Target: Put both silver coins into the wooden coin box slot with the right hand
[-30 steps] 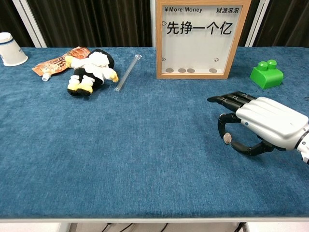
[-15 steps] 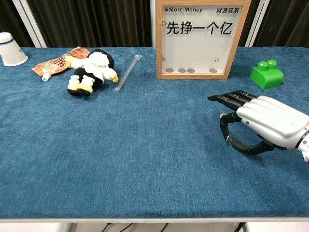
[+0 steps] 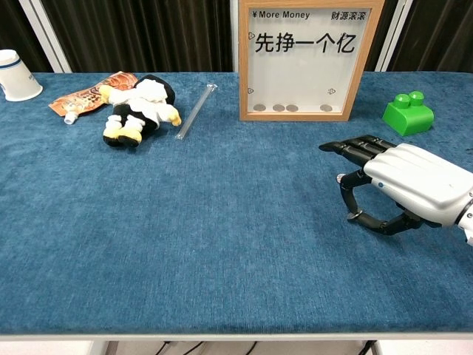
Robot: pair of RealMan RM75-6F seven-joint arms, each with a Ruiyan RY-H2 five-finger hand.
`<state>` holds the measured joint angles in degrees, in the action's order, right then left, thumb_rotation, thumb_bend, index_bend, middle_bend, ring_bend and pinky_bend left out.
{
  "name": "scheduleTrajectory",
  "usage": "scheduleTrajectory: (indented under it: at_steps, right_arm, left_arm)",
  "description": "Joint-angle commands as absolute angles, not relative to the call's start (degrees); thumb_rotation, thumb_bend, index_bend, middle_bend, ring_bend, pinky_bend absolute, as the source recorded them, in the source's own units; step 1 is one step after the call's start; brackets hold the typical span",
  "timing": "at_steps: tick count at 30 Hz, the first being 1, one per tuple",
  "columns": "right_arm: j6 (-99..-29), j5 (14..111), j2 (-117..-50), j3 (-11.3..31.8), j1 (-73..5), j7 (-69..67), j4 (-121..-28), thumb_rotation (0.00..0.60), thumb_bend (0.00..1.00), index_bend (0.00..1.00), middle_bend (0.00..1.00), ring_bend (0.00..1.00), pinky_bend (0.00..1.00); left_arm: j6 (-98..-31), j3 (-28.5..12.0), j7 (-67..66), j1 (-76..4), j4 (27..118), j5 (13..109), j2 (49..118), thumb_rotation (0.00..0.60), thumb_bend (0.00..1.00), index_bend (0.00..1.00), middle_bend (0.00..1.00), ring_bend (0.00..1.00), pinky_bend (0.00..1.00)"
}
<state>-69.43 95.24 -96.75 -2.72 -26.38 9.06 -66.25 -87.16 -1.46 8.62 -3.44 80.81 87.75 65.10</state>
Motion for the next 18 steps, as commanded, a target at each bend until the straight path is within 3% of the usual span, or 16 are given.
scheduleTrajectory:
  at_steps: [1,12,18]
  right_arm:
    - [-69.42,95.15,-96.75,-2.67,-26.35,9.02,-66.25,0.6,0.32,0.63,0.0,0.0,0.0]
    - [-72.55,96.09,-94.8,-1.03,-26.7,8.76,-68.5,0.6,0.32,0.7,0.01,0.0,0.0]
    - [-75.19,95.27,-87.85,5.7,-29.52,10.08,-76.95,0.6,0.32,0.73,0.01,0.0,0.0]
  left_arm:
    - [-87.16,-1.47,8.61,-3.45,80.85,87.74,65.1,0.6,0.07,0.05,0.0,0.0,0.0]
    - [-87.35,-1.43,9.13,-3.28,80.97,87.7,64.89,0.6,0.07,0.05,0.0,0.0,0.0]
    - [-87.88,-1.47,9.46,-3.3,81.28,88.24,64.55,0.6,0.07,0.05,0.0,0.0,0.0]
